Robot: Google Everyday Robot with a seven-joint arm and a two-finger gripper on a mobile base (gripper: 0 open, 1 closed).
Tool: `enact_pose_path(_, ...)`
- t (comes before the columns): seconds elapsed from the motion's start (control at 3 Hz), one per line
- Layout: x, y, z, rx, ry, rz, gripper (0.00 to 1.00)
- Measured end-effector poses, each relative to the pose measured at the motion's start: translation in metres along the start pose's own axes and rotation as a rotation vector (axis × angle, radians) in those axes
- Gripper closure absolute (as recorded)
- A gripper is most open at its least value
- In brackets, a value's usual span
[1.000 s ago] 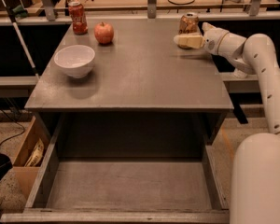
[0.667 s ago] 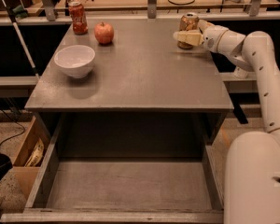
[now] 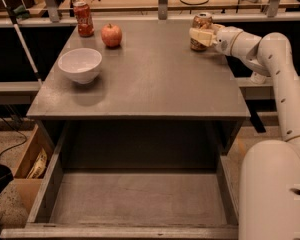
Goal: Place orange can into top drawer
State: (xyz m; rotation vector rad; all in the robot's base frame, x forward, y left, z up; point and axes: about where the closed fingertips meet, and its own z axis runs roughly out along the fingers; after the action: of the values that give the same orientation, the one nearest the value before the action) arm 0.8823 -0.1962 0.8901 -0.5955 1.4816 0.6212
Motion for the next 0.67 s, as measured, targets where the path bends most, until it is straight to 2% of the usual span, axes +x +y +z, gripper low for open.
enact_pose_path(0.33,0.0007,0.0021,0.0032,-0.004,0.000,0.001,0.95)
enact_pose_path(0.67,-0.0015,0.0023,0.0068,0.004,0.013,0.005,1.00)
